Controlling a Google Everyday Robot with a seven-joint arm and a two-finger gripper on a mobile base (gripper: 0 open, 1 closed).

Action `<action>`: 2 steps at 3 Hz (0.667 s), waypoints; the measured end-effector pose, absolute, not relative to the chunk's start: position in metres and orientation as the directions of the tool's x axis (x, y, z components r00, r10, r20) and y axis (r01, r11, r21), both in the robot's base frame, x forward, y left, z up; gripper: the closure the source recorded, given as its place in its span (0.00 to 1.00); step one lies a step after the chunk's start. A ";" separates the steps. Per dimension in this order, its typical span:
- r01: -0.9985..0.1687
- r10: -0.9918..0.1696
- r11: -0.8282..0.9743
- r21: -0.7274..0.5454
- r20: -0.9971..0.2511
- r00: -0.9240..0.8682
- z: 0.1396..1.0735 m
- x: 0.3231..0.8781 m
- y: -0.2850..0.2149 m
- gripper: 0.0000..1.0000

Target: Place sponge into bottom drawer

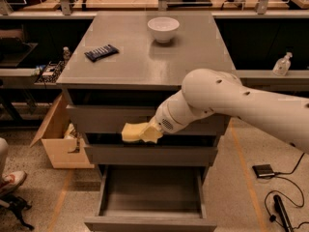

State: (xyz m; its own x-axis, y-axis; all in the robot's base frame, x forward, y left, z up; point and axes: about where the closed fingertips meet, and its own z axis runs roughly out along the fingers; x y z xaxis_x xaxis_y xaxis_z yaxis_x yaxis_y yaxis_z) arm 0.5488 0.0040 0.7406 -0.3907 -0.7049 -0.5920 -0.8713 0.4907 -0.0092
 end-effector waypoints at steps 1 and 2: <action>-0.851 -0.696 0.525 0.020 -0.565 -0.443 0.716 0.543 0.000 1.00; -0.813 -0.662 0.576 0.087 -0.533 -0.527 0.657 0.529 -0.005 1.00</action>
Offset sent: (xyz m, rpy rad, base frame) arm -0.0354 -0.0157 -0.1669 0.0133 0.2077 -0.1903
